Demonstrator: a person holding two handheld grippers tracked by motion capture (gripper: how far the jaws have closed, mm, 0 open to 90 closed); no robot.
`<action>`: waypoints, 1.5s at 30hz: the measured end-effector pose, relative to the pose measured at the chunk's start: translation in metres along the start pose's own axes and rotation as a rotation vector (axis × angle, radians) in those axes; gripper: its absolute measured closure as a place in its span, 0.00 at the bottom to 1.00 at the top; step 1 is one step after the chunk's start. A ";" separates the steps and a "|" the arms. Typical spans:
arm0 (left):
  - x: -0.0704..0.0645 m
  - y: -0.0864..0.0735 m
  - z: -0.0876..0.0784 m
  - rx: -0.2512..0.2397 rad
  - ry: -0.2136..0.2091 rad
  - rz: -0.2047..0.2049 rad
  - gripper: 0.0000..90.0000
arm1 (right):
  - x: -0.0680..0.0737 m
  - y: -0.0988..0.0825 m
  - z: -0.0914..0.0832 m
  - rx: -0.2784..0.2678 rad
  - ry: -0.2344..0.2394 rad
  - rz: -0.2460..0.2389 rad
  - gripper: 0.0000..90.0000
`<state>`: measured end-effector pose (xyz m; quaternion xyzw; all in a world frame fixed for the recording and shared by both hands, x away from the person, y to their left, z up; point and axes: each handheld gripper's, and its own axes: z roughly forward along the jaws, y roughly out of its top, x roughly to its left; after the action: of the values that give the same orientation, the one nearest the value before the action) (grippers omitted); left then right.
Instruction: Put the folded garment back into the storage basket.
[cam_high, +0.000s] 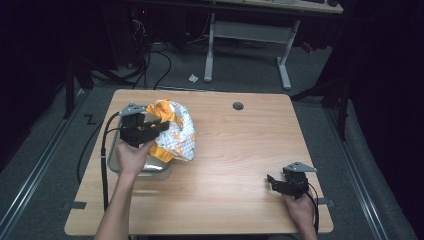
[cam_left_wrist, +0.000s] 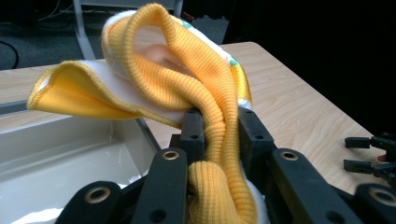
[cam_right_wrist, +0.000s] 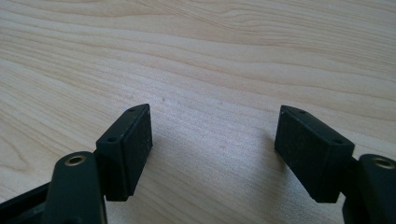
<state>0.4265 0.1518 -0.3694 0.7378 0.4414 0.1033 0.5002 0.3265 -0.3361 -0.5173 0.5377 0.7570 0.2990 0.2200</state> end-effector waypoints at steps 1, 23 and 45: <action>0.001 0.000 -0.001 0.000 0.002 -0.003 0.83 | 0.000 0.000 0.000 0.000 0.000 0.000 0.31; 0.029 -0.005 -0.015 0.012 0.041 -0.038 0.83 | 0.000 0.000 0.000 0.000 0.000 0.003 0.31; 0.055 -0.020 -0.009 0.103 0.106 -0.040 0.83 | 0.000 0.000 0.000 0.001 -0.001 0.003 0.31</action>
<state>0.4426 0.2020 -0.3975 0.7470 0.4866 0.1095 0.4395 0.3265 -0.3361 -0.5173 0.5391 0.7561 0.2990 0.2196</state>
